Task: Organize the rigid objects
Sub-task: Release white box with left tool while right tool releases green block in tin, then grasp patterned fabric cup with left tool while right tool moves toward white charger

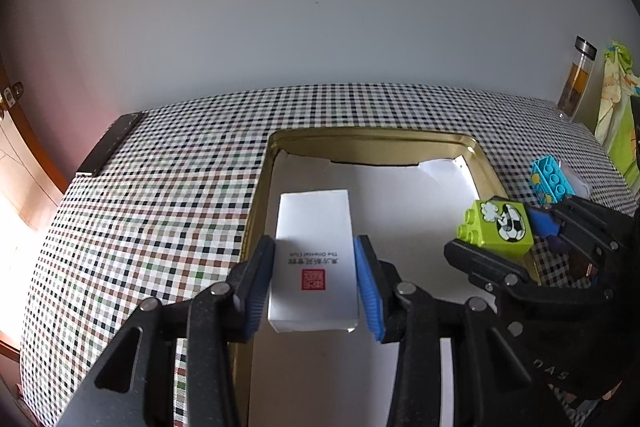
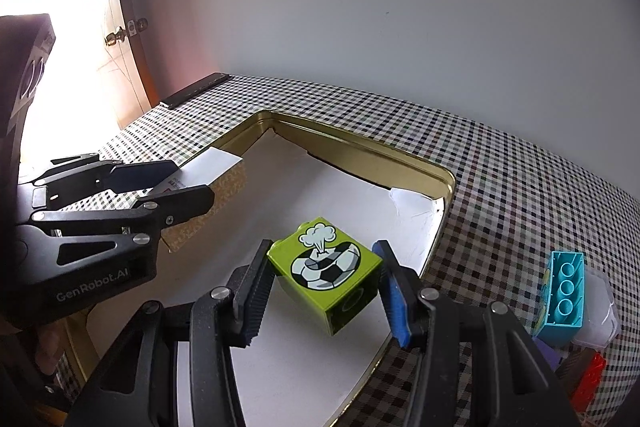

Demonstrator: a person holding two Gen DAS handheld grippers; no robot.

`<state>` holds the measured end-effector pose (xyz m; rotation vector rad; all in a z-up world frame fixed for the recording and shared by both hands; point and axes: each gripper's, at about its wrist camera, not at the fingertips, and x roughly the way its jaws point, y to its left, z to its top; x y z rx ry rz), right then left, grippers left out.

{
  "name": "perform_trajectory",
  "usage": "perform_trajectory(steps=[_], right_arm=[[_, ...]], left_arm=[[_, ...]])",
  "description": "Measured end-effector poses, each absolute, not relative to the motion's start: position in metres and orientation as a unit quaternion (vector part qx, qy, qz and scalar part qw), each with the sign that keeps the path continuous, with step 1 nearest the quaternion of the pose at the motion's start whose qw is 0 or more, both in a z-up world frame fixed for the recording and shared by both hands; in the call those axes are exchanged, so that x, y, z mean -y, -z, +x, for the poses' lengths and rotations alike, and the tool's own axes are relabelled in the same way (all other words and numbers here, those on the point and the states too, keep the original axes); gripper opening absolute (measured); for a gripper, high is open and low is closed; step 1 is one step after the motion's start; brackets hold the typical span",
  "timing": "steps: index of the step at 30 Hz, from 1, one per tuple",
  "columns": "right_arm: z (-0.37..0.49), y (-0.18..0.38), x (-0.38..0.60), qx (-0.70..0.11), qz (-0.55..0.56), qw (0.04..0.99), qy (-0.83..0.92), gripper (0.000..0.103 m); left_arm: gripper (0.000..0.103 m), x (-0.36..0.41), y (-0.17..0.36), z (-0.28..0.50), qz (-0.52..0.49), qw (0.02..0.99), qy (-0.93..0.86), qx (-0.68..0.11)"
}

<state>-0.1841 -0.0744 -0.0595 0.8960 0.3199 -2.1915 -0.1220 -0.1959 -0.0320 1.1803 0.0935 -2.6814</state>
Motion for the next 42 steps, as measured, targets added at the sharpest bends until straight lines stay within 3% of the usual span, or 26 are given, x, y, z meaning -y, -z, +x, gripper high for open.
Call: perform_trajectory(steps=[2,3,4,5,11,13,23,31,42], right_arm=[[-0.186,0.060,0.073,-0.121,0.349,0.365,0.855,0.057],[-0.187,0.059,0.073,-0.122,0.349,0.361,0.856,0.069],[-0.188,0.059,0.072,-0.123,0.348,0.360,0.857,0.077],[-0.187,0.058,0.070,-0.121,0.344,0.362,0.858,0.077],[-0.177,0.045,0.057,-0.108,0.331,0.376,0.859,0.077],[-0.173,0.039,0.047,-0.102,0.326,0.378,0.861,0.077],[-0.134,0.014,-0.073,-0.045,0.275,0.333,0.901,0.083],[-0.098,0.035,-0.171,0.001,0.249,0.236,0.939,0.085],[-0.104,0.071,-0.230,0.039,0.274,0.185,0.943,0.086]], left_arm=[[0.066,0.197,0.030,-0.120,0.395,0.112,0.911,-0.033],[0.080,0.199,0.028,-0.118,0.388,0.119,0.913,-0.036],[0.089,0.200,0.027,-0.116,0.383,0.122,0.915,-0.038],[0.090,0.201,0.025,-0.114,0.376,0.124,0.918,-0.038],[0.091,0.201,0.017,-0.096,0.344,0.129,0.928,-0.055],[0.096,0.196,0.012,-0.084,0.325,0.131,0.935,-0.055],[0.102,0.128,0.004,-0.032,0.257,0.115,0.959,-0.034],[0.102,0.047,0.019,-0.012,0.245,0.063,0.967,-0.021],[0.102,-0.036,0.038,-0.029,0.273,0.003,0.962,0.026]])
